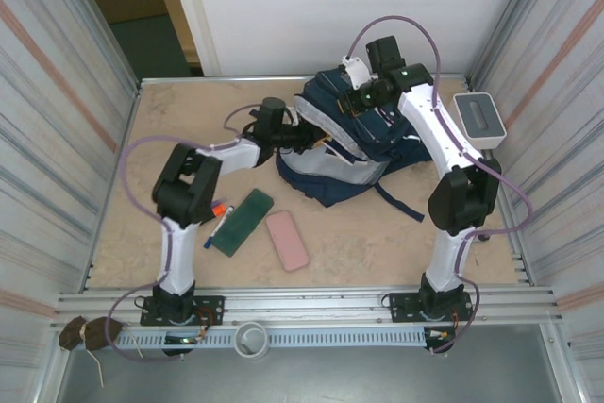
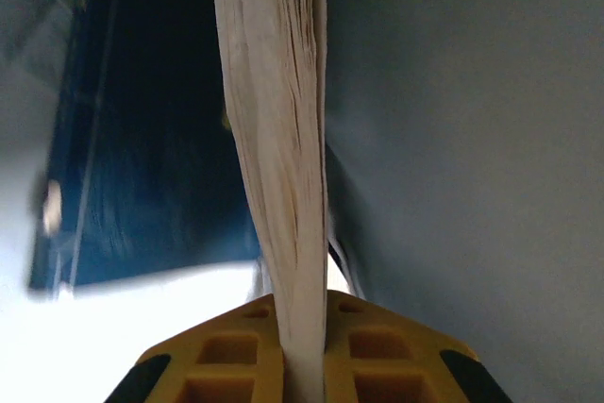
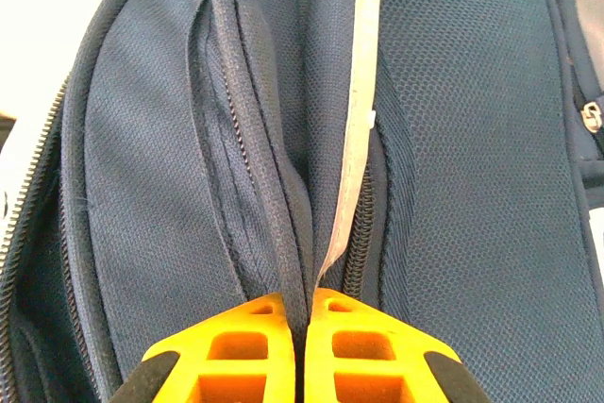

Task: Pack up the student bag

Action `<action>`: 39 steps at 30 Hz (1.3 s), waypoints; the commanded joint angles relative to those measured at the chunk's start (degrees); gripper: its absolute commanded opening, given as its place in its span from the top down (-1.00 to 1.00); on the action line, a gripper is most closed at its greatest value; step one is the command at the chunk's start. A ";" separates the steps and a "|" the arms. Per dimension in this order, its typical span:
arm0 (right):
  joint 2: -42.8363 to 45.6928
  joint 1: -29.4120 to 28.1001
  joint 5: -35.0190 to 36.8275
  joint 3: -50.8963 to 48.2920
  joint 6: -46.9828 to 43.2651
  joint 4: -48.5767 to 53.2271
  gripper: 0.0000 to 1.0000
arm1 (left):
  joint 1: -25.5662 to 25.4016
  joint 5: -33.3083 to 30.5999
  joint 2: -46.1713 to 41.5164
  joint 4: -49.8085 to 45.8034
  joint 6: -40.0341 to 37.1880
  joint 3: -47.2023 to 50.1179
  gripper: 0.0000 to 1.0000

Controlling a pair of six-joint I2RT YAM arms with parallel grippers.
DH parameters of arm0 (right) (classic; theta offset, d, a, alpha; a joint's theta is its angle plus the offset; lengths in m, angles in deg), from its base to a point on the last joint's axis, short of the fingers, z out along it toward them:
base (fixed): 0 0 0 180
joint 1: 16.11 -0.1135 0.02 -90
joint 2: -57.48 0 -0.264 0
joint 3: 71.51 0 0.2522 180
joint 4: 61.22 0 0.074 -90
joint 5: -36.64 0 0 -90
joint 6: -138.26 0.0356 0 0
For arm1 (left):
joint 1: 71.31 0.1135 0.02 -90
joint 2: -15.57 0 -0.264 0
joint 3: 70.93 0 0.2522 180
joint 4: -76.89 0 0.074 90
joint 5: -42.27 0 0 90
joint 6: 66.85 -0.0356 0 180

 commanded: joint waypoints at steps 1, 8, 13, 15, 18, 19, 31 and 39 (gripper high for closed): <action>0.41 0.05 -5.94 2.11 0.12 -3.92 1.00 | -0.37 -3.27 5.81 0.03 -0.85 -6.44 0.57; 1.58 1.81 -7.09 -3.23 -1.14 -4.73 1.00 | 1.28 -2.51 -4.27 -8.06 -12.71 1.25 -0.12; 3.17 3.27 -8.28 -10.47 -0.32 -8.35 1.00 | 2.63 -2.49 -18.30 -14.03 -19.33 12.79 -0.30; 3.26 3.74 -8.74 -12.30 0.19 -9.07 1.00 | 3.51 -4.51 -24.33 -19.85 -23.00 17.11 -0.34; 2.78 3.93 -9.01 -14.32 0.67 -9.07 1.00 | 5.30 -11.69 -32.66 -29.49 -27.64 22.55 -0.37; 2.62 3.94 -8.74 -15.10 1.01 -9.08 1.00 | 6.00 -13.73 -35.11 -30.91 -28.17 24.38 -0.39; 16.99 9.54 -6.61 -33.85 15.26 -13.67 -0.16 | 10.52 -13.52 -36.72 -31.62 -29.20 21.64 -0.58; 17.64 16.98 3.81 -43.51 32.39 -21.38 -0.63 | 9.27 -12.49 -19.77 -33.07 -30.20 10.02 -0.57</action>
